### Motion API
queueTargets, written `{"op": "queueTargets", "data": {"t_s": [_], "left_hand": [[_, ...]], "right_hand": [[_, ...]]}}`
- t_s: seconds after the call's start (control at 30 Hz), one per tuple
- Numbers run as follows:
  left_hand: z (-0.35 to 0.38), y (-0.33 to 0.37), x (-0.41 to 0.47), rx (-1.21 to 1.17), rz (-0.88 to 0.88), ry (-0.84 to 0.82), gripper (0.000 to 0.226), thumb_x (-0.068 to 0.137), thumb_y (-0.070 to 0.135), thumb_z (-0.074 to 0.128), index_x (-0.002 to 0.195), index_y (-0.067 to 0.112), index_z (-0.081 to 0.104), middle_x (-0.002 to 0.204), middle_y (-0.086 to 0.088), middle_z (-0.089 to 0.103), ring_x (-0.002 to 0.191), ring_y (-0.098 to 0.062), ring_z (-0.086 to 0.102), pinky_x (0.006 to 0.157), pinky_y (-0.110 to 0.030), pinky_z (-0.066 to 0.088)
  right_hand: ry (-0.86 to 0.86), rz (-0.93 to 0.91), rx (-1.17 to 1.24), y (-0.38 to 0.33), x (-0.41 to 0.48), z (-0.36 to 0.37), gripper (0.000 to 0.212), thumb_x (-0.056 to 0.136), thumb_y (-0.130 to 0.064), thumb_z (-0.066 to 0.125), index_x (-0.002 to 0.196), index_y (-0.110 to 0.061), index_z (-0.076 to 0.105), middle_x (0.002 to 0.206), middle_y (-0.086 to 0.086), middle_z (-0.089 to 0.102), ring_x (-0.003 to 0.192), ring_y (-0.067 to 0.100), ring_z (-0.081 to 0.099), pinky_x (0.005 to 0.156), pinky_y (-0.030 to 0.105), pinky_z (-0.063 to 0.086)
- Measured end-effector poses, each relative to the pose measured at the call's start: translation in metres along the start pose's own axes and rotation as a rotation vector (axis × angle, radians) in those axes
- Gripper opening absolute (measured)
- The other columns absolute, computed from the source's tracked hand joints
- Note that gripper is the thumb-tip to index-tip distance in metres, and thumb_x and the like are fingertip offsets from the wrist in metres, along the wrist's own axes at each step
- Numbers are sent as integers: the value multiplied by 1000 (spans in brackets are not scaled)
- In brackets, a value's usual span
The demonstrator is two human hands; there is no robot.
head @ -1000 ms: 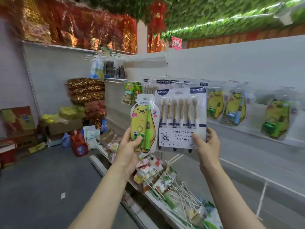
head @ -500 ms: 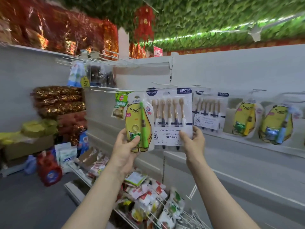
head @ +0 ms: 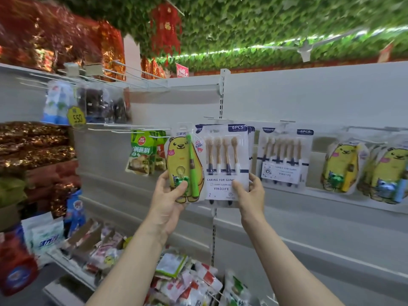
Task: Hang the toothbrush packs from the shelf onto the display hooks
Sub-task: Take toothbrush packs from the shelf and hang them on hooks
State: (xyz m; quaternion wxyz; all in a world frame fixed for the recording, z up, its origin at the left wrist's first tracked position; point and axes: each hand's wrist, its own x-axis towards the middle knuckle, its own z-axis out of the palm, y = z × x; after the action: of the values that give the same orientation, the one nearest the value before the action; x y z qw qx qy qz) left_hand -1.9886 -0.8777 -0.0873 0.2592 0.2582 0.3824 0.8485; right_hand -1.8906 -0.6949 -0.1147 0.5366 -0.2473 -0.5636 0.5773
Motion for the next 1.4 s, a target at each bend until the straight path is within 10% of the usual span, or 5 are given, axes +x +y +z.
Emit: {"op": "queueTargets", "data": {"t_s": [0.5,0.83,1.13,1.4], "left_hand": [[-25,23,24,23,-80,-80,56,87,-5,61,135,20,48,103,-7,75,95,-29,70,94,-56,49],[-27,22,8,15,-114,-136,46,88,-8,61,122,22,53,93,-4,76,83,-24,73,76,-47,56],[-11,4,-25,14,-202,-206,46,87,-5,64,122,23,53,99,-8,75,86,-27,73,79,-51,56],[35,-41,-81,-11,-318,-349,52,87,-4,64,130,21,50,106,-12,74,91,-30,71,79,-47,56]], "right_hand": [[109,40,-100,11,14,27,50,86,-15,76,130,-15,53,124,9,66,111,27,65,100,51,52],[45,75,-235,6,15,19,59,83,-34,76,134,-18,52,125,7,65,109,25,66,96,50,54],[93,-45,-130,-78,-59,4,35,93,-33,68,120,-11,67,106,-1,72,102,14,66,74,14,46],[101,-55,-97,-124,-122,-50,30,88,-33,73,109,-12,72,97,6,72,84,14,61,75,27,48]]}}
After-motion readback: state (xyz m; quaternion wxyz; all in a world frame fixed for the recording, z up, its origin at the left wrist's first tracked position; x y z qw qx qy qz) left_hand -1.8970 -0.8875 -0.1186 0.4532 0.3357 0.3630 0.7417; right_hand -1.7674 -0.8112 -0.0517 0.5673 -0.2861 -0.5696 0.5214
